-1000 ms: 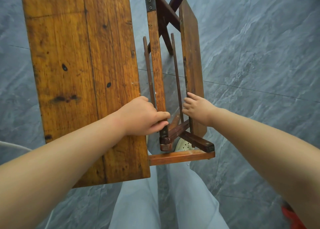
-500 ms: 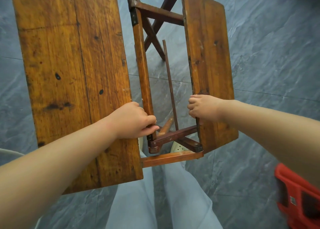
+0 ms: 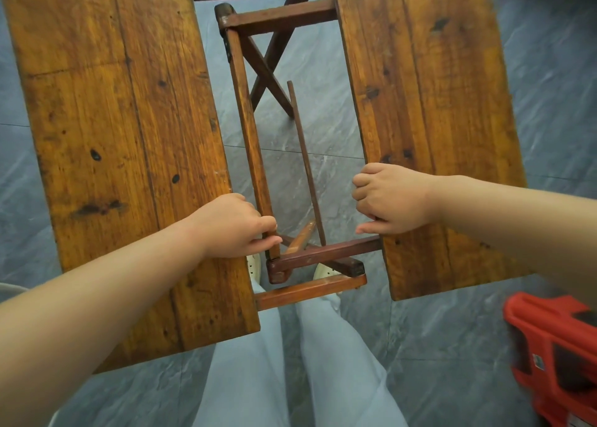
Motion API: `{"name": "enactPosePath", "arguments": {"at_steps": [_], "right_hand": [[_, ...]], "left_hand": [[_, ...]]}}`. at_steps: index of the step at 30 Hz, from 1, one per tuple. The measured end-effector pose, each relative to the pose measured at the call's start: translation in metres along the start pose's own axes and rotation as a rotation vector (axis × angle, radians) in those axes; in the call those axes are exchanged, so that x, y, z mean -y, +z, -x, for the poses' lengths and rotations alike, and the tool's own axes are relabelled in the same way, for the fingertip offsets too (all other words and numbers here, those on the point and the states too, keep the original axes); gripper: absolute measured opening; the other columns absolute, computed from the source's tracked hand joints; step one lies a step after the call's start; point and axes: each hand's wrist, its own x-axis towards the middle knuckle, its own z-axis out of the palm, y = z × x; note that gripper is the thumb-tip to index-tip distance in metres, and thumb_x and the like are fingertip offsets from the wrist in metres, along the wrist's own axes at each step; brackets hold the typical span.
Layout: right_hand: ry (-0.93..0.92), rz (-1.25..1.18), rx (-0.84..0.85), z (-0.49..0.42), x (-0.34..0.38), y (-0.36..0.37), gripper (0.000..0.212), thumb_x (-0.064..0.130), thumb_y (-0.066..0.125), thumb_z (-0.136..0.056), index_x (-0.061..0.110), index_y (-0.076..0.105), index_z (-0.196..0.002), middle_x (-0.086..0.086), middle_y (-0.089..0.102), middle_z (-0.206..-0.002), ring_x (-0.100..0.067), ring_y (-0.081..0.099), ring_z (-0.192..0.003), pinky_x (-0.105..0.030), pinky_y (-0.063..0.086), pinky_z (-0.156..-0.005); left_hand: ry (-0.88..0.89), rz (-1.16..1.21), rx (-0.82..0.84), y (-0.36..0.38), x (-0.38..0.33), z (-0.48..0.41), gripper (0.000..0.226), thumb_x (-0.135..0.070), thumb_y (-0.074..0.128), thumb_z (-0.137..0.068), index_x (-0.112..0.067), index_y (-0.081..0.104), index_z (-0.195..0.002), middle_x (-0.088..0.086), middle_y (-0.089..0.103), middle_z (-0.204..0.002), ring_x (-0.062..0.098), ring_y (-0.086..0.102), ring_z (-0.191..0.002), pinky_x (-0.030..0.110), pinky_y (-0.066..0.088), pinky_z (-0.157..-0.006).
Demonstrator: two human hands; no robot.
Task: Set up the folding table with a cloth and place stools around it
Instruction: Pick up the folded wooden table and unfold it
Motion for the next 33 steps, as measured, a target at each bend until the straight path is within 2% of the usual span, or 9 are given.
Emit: {"name": "enactPosePath", "arguments": {"at_steps": [3,6,11,15,18,23,27,33], "right_hand": [[0.022,-0.002,-0.123,0.002,0.004,-0.001,0.063,0.056,0.019,-0.095,0.022,0.063,-0.065,0.010,0.056,-0.069,-0.015,0.044,-0.074,-0.033,0.038,-0.078],[0.049,-0.005,-0.220,-0.001,0.007,-0.005,0.060,0.054,0.025,-0.095,0.022,0.059,-0.057,0.011,0.048,-0.061,-0.013,0.038,-0.066,-0.032,0.038,-0.075],[0.053,-0.056,-0.286,-0.006,0.015,-0.010,0.056,0.054,0.034,-0.093,0.021,0.060,-0.056,0.013,0.040,-0.061,-0.011,0.034,-0.065,-0.033,0.040,-0.074],[0.055,-0.057,-0.322,-0.010,0.019,-0.009,0.055,0.056,0.037,-0.092,0.021,0.061,-0.056,0.013,0.039,-0.060,-0.011,0.033,-0.066,-0.032,0.038,-0.074],[0.052,-0.062,-0.372,-0.019,0.024,-0.011,0.055,0.056,0.039,-0.092,0.020,0.059,-0.055,0.012,0.040,-0.059,-0.012,0.031,-0.066,-0.032,0.037,-0.074],[0.064,-0.095,-0.338,-0.033,0.032,-0.003,0.059,0.059,0.033,-0.093,0.020,0.065,-0.061,0.010,0.055,-0.063,-0.012,0.036,-0.069,-0.032,0.037,-0.076],[0.074,-0.076,-0.302,-0.029,0.022,0.008,0.061,0.063,0.031,-0.092,0.021,0.066,-0.064,0.011,0.052,-0.066,-0.010,0.034,-0.071,-0.032,0.039,-0.080],[0.016,-0.084,-0.257,-0.033,0.011,0.013,0.066,0.072,0.025,-0.088,0.022,0.065,-0.072,0.011,0.052,-0.074,-0.012,0.041,-0.077,-0.032,0.038,-0.086]], "left_hand": [[0.003,-0.017,-0.032,-0.002,0.002,-0.001,0.060,-0.053,0.018,-0.096,-0.021,0.067,-0.078,-0.008,0.059,-0.052,0.010,0.055,-0.044,0.023,0.045,-0.051],[0.018,-0.016,-0.049,-0.005,0.002,-0.005,0.067,-0.055,0.011,-0.096,-0.021,0.061,-0.067,-0.008,0.055,-0.049,0.010,0.052,-0.043,0.024,0.045,-0.052],[0.043,-0.029,-0.022,-0.007,0.006,-0.012,0.066,-0.057,0.012,-0.095,-0.022,0.054,-0.059,-0.008,0.051,-0.047,0.008,0.049,-0.041,0.024,0.045,-0.052],[0.059,-0.065,-0.023,-0.007,0.008,-0.014,0.068,-0.057,0.010,-0.095,-0.022,0.052,-0.054,-0.008,0.048,-0.043,0.007,0.045,-0.037,0.023,0.042,-0.047],[0.082,-0.076,-0.018,-0.007,0.005,-0.023,0.067,-0.055,0.015,-0.096,-0.020,0.051,-0.051,-0.006,0.048,-0.042,0.010,0.045,-0.037,0.028,0.045,-0.048],[0.133,-0.101,-0.028,-0.008,0.003,-0.042,0.065,-0.052,0.021,-0.096,-0.017,0.048,-0.049,-0.004,0.045,-0.039,0.015,0.042,-0.034,0.030,0.045,-0.046],[0.150,-0.108,0.031,-0.005,0.002,-0.048,0.068,-0.058,0.015,-0.094,-0.018,0.050,-0.051,-0.005,0.046,-0.043,0.014,0.046,-0.038,0.032,0.047,-0.049],[0.165,-0.116,0.096,0.002,0.020,-0.048,0.077,-0.065,0.002,-0.089,-0.020,0.056,-0.059,-0.005,0.054,-0.050,0.014,0.052,-0.046,0.032,0.048,-0.057]]}}
